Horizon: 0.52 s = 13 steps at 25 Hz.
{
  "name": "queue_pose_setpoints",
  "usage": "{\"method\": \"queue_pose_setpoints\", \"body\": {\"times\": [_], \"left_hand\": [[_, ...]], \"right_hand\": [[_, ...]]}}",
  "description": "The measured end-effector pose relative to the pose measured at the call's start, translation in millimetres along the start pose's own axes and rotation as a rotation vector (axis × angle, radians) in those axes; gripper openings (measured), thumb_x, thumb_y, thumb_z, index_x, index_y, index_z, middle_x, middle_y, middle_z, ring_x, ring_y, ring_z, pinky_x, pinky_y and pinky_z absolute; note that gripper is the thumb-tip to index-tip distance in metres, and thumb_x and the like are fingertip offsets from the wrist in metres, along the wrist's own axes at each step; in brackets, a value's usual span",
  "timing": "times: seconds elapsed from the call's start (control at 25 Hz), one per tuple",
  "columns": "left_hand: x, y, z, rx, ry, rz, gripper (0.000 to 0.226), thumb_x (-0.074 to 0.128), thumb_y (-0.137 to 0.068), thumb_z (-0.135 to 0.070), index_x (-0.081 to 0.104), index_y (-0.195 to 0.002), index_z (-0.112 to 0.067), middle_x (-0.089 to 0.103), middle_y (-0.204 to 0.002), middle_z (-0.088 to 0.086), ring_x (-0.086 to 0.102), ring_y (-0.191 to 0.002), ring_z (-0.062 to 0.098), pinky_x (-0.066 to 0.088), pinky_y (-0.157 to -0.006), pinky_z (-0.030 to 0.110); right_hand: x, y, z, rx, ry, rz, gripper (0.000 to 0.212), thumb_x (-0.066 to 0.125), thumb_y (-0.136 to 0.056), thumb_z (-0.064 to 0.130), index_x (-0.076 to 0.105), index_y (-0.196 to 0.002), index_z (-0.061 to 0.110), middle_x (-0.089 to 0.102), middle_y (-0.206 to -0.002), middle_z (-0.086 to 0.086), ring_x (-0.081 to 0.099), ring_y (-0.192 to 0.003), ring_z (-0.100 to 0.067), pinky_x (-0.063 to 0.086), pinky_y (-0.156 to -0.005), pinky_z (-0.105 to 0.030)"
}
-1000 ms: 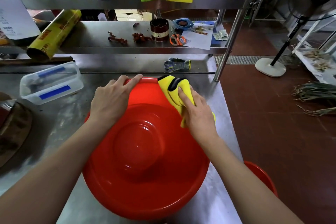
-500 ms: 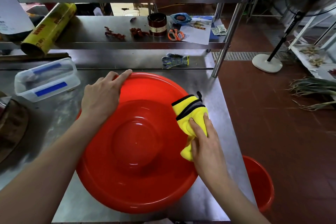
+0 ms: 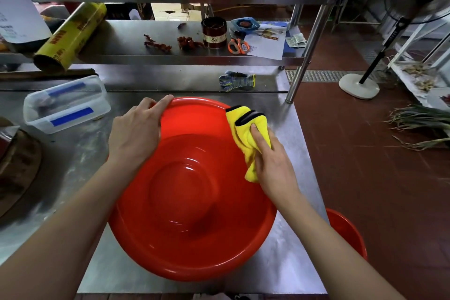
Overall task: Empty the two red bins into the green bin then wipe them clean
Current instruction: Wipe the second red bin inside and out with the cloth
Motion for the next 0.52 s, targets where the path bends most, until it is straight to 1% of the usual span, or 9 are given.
{"method": "queue_pose_setpoints", "body": {"times": [0.12, 0.24, 0.32, 0.44, 0.52], "left_hand": [[-4.4, 6.7, 5.9, -0.110, 0.029, 0.008, 0.057, 0.051, -0.099, -0.014, 0.042, -0.150, -0.037, 0.062, -0.120, 0.008, 0.065, -0.090, 0.039, 0.050, -0.064, 0.046], [-8.9, 12.8, 7.0, -0.195, 0.065, 0.018, 0.056, 0.049, -0.100, -0.016, 0.042, -0.149, -0.040, 0.060, -0.124, 0.006, 0.065, -0.094, 0.040, 0.049, -0.069, 0.048], [-11.6, 14.7, 5.4, -0.267, 0.086, -0.001, 0.057, 0.049, -0.099, -0.015, 0.041, -0.150, -0.040, 0.058, -0.126, 0.006, 0.065, -0.096, 0.040, 0.047, -0.070, 0.049], [-16.6, 18.2, 3.6, -0.388, 0.133, -0.051, 0.060, 0.048, -0.099, -0.010, 0.039, -0.151, -0.039, 0.055, -0.126, 0.009, 0.063, -0.098, 0.042, 0.048, -0.079, 0.056], [-19.6, 21.4, 0.5, -0.420, 0.132, -0.060, 0.060, 0.048, -0.100, -0.009, 0.039, -0.152, -0.038, 0.054, -0.127, 0.010, 0.062, -0.100, 0.043, 0.047, -0.082, 0.060]], "right_hand": [[5.2, -10.2, 4.2, -0.060, -0.009, -0.006, 0.069, 0.054, -0.098, 0.008, 0.030, -0.157, 0.035, 0.029, -0.162, -0.012, 0.038, -0.142, -0.031, 0.047, -0.106, -0.046], [6.3, -12.0, 7.1, -0.083, -0.021, -0.019, 0.069, 0.053, -0.098, 0.008, 0.030, -0.157, 0.036, 0.029, -0.163, -0.011, 0.034, -0.145, -0.029, 0.047, -0.107, -0.045], [5.1, -11.4, 5.0, -0.066, -0.029, -0.042, 0.068, 0.050, -0.099, 0.006, 0.030, -0.157, 0.036, 0.029, -0.162, -0.011, 0.033, -0.146, -0.029, 0.047, -0.107, -0.045], [4.9, -5.2, 2.4, 0.000, -0.052, -0.048, 0.068, 0.049, -0.099, 0.006, 0.029, -0.157, 0.037, 0.027, -0.163, -0.010, 0.033, -0.145, -0.030, 0.047, -0.105, -0.047], [7.4, 1.5, 4.0, 0.040, -0.034, -0.053, 0.067, 0.050, -0.100, 0.009, 0.028, -0.157, 0.038, 0.024, -0.165, -0.009, 0.034, -0.144, -0.031, 0.048, -0.102, -0.048]]}}
Point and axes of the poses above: each hand's wrist, its own y-axis away from the middle knuckle, its own x-axis out of the palm, z = x × y, the point moved 1 cm from there along -y, towards the middle knuckle
